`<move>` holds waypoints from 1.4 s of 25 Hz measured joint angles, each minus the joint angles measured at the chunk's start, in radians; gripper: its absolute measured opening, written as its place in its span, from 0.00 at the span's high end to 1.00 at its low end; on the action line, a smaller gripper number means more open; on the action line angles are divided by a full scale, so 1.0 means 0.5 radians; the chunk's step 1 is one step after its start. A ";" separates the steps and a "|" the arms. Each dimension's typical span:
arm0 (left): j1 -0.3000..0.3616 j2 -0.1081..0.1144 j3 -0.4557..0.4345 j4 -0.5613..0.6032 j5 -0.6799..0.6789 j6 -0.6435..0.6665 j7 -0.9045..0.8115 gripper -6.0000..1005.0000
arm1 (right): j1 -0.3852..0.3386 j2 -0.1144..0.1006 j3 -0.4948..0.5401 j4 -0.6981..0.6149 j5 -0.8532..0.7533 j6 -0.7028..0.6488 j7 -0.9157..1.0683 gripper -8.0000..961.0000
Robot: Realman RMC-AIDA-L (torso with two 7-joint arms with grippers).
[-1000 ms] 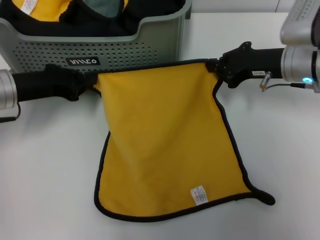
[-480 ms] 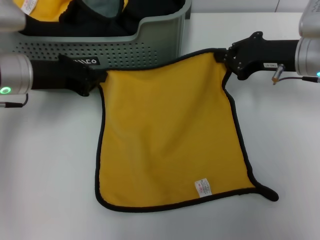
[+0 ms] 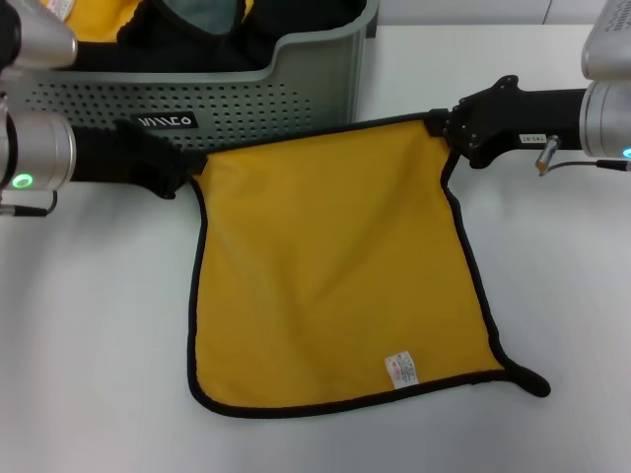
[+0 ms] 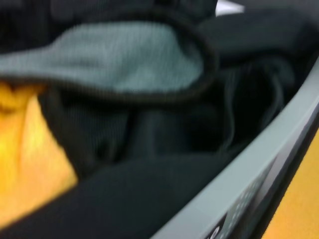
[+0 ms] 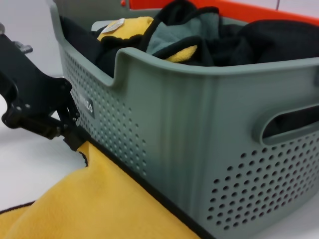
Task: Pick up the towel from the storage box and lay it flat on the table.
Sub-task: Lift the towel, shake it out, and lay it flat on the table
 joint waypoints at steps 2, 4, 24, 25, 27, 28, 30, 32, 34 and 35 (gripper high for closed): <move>0.002 0.000 -0.003 -0.024 0.007 -0.010 0.000 0.97 | 0.006 0.003 -0.008 0.000 -0.011 -0.005 0.008 0.92; 0.020 -0.001 -0.008 -0.034 0.007 -0.013 -0.001 0.97 | 0.013 0.005 -0.018 0.002 -0.012 -0.013 0.008 0.91; 0.027 -0.004 0.016 -0.031 -0.021 -0.039 0.021 0.96 | 0.074 0.013 -0.045 0.102 0.002 0.027 -0.003 0.90; 0.027 -0.005 0.020 -0.033 -0.021 -0.039 0.021 0.96 | 0.071 0.013 -0.045 0.102 0.003 0.027 -0.004 0.90; 0.027 -0.005 0.029 -0.043 -0.024 -0.039 0.021 0.96 | 0.065 0.013 -0.043 0.102 0.004 0.015 -0.004 0.90; 0.027 -0.004 0.032 -0.054 -0.030 -0.039 0.022 0.96 | 0.064 0.012 -0.043 0.102 0.004 0.007 -0.004 0.90; 0.027 -0.003 0.034 -0.065 -0.038 -0.038 0.026 0.96 | 0.063 0.008 -0.042 0.097 0.003 -0.012 -0.006 0.89; 0.034 -0.002 0.034 -0.094 -0.088 -0.020 0.072 0.96 | 0.055 0.006 -0.042 0.086 0.003 0.000 -0.006 0.89; 0.047 -0.001 0.034 -0.097 -0.125 -0.015 0.095 0.96 | 0.035 0.006 -0.042 0.069 0.002 0.032 -0.006 0.89; 0.068 -0.001 0.032 -0.093 -0.163 -0.014 0.112 0.96 | 0.035 0.006 -0.042 0.069 0.002 0.032 -0.006 0.89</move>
